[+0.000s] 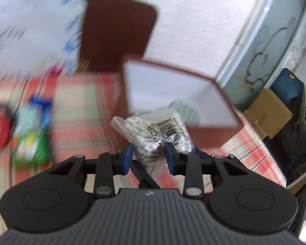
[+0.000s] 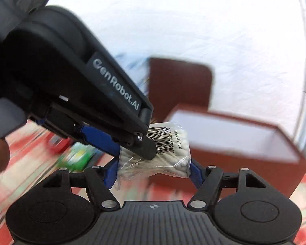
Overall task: Organize objects
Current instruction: 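Carry the cotton swab bag with left gripper into brown box, release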
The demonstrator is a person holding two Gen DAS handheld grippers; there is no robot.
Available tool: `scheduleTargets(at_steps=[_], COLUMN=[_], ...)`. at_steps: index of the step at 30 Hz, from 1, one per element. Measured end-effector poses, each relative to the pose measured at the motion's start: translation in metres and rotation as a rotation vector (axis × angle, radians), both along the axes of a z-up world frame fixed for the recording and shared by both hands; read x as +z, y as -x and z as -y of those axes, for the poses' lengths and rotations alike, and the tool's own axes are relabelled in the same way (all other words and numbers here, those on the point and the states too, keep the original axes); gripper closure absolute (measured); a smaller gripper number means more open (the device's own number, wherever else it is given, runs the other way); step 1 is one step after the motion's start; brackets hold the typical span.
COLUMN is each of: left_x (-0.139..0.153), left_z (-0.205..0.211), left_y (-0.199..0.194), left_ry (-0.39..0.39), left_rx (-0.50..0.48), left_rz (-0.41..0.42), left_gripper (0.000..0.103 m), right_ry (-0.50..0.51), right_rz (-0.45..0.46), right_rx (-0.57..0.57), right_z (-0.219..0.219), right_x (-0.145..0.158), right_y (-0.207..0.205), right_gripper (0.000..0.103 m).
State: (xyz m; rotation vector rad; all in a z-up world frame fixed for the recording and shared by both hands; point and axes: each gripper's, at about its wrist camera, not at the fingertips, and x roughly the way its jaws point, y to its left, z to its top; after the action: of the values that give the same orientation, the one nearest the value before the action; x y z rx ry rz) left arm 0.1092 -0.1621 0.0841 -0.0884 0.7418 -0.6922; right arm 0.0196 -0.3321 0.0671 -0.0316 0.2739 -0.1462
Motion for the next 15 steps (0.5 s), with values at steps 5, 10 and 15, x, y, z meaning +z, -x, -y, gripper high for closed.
scheduleTargets(at_steps=[5,10,15], left_x=[0.007,-0.01,-0.01], left_z=[0.044,0.069,0.067], left_y=[-0.035,-0.063,-0.057], left_ry=[-0.004,-0.116,-0.148], left_rx=[-0.024,0.031,0.03], left_rz=[0.044,0.044,0.081], left_gripper=[0.064,0.054,0.052], right_ry=[-0.042,-0.036,-0.081], right_rz=[0.0,-0.041,-0.017], right_rx=[-0.05,-0.098,-0.104], right_z=[0.047,0.069,0.074], right_x=[0.008,-0.005,-0.009], right_y=[-0.036,-0.07,-0.056], right_gripper=[0.035,0.02,0.02])
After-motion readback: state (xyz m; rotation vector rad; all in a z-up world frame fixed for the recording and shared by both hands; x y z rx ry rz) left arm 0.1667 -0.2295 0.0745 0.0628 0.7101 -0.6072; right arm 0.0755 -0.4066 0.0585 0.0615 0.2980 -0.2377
